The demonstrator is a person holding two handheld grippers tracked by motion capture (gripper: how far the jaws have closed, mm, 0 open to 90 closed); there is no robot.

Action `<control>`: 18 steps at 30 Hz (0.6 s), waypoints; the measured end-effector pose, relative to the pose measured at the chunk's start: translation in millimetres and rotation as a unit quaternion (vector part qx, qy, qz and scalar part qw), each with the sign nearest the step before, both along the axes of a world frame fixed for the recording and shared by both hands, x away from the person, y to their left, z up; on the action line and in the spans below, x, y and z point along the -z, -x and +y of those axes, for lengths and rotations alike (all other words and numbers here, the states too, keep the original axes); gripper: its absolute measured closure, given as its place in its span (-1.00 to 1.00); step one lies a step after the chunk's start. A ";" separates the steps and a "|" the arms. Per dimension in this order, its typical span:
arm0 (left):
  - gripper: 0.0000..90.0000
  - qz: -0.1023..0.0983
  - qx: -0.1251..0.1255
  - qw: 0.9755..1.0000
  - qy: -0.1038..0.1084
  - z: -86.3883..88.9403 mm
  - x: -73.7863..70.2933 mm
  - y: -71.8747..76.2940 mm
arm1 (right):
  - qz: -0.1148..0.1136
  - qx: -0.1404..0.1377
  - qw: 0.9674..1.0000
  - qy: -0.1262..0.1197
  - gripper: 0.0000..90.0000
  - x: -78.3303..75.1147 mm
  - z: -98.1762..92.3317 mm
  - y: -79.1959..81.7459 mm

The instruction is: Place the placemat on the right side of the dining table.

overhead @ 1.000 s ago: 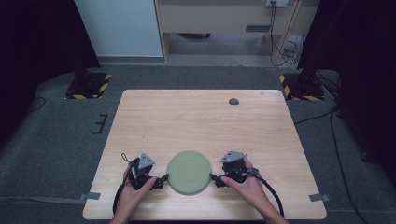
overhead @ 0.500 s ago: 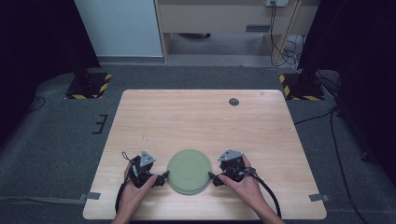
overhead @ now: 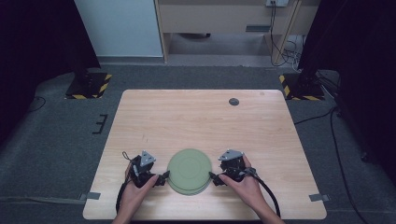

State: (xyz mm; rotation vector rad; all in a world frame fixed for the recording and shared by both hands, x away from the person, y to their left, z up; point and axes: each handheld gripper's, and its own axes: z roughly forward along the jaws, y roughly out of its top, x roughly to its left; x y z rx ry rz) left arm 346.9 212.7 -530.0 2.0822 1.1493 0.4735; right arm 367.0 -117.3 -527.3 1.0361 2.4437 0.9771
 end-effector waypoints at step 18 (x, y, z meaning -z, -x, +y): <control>-0.95 0.000 -0.010 1.000 0.000 -2.9 -0.2 -1.6 | -0.004 0.008 1.000 -0.001 -0.89 -1.0 0.8 -1.9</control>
